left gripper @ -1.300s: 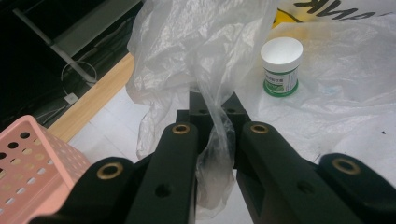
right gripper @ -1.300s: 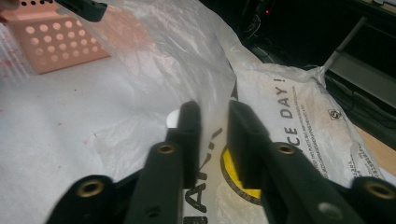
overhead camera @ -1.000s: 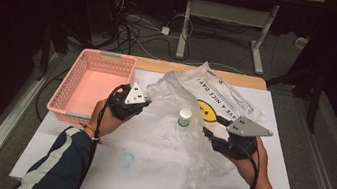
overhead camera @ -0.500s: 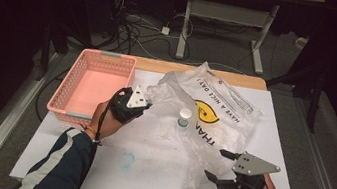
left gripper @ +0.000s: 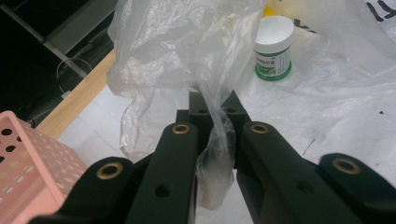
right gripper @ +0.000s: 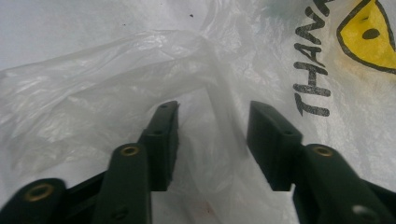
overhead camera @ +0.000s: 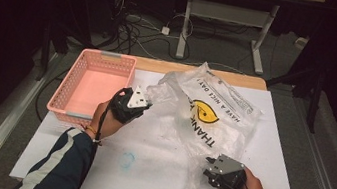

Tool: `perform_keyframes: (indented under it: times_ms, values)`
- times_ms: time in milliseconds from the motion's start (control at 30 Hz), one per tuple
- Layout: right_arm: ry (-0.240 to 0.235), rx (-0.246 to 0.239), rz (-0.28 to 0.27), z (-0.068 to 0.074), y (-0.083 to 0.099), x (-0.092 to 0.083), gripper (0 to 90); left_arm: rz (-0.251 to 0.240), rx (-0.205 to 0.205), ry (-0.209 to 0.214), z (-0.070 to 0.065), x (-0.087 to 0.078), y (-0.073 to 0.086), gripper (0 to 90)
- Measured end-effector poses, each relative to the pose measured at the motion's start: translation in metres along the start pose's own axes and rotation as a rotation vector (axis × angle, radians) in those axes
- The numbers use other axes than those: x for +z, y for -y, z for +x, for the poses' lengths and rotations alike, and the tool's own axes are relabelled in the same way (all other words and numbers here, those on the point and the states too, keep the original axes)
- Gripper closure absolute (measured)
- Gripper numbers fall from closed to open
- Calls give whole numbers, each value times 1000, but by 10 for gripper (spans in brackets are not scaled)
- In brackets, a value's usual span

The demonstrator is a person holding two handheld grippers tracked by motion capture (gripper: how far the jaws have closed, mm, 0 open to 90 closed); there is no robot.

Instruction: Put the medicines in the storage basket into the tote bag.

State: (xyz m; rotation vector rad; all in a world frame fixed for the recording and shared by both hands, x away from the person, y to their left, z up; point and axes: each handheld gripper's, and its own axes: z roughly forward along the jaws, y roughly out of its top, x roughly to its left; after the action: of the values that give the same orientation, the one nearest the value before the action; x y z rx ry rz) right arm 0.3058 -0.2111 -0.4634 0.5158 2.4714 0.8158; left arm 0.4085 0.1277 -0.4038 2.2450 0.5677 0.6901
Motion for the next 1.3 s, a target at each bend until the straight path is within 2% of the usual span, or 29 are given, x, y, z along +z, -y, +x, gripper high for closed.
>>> perform_keyframes:
  times_ms: [33, 67, 100, 133, 200, 267, 300, 333, 467, 567, 667, 1300]
  values:
    - [0, 0, 0, 0, 0, 0, 680, -1, 0, -1, 0, 0, 0, 856]
    - [6, 7, -6, -1, -1, 1, 768, -1, 0, -1, 0, 0, 0, 856]
    - [8, 11, -13, -1, -1, 0, 816, -1, 1, 0, 0, 0, 0, 856]
    - [8, 11, -13, -1, -1, 0, 816, -4, -1, 1, 0, 0, 0, 856]
    - [26, 23, -43, -2, -3, -4, 880, -10, -3, 3, 0, 0, 0, 856]
    - [33, 26, -58, -3, -5, -6, 883, -16, -7, 3, 0, -1, 0, 856]
    - [49, 36, -88, -4, -7, -11, 890, -18, -7, 4, 1, -1, 0, 857]
    - [49, 36, -88, -4, -7, -11, 890, -20, -7, 2, 1, -2, 0, 857]
    - [75, 60, -160, -11, -14, -22, 894, -27, -7, 1, 1, -4, 1, 856]
    - [82, 69, -181, -14, -16, -24, 894, -26, -5, -10, 3, -6, 2, 857]
    - [94, 90, -214, -21, -19, -28, 895, -37, -22, -14, 6, -7, 4, 857]
    - [152, 100, -310, -37, -32, -40, 899, -65, -25, -4, 11, -15, 6, 858]
